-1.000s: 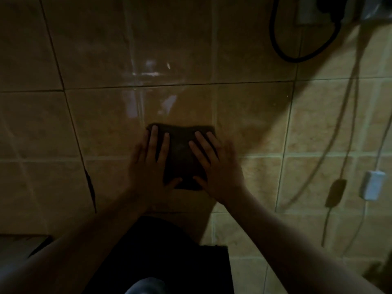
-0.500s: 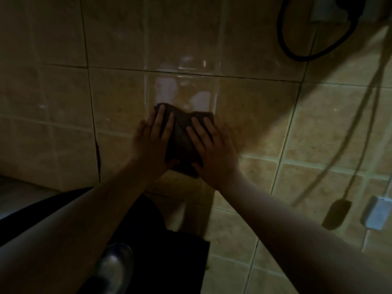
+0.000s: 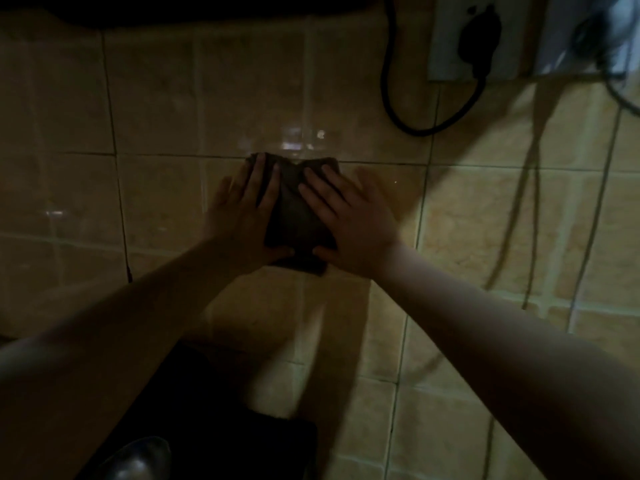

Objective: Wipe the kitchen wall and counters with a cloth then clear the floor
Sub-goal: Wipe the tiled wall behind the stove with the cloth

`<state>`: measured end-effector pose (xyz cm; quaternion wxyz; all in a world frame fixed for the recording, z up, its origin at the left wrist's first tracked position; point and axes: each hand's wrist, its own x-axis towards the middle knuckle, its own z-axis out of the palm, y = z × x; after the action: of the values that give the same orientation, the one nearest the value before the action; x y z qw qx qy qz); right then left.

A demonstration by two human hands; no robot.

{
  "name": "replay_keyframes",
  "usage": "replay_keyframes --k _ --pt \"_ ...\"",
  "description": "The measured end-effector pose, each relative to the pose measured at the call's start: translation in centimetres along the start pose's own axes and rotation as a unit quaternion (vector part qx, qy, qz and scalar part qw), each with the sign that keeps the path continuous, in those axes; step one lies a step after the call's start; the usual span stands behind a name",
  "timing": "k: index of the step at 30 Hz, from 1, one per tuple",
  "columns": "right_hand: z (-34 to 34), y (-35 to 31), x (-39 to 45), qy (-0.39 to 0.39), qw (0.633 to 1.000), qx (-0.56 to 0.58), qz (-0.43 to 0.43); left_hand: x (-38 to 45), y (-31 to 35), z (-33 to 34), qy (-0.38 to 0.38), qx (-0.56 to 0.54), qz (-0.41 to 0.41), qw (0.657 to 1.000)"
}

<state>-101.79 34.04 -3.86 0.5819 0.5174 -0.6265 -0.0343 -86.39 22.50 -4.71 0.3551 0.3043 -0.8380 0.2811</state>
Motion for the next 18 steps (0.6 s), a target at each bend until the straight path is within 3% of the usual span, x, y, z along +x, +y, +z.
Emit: replay_keyframes --k 6,18 --pt "-1.4 4.1 -1.2 -0.069 0.998 -0.003 -0.002 2.0 2.6 -1.7 0.017 -0.032 -0.002 0.999" --pt "-1.4 8.9 -6.8 -0.071 0.997 0.005 0.038 3.0 8.5 -2.3 0.053 -0.041 0.031 0.997"
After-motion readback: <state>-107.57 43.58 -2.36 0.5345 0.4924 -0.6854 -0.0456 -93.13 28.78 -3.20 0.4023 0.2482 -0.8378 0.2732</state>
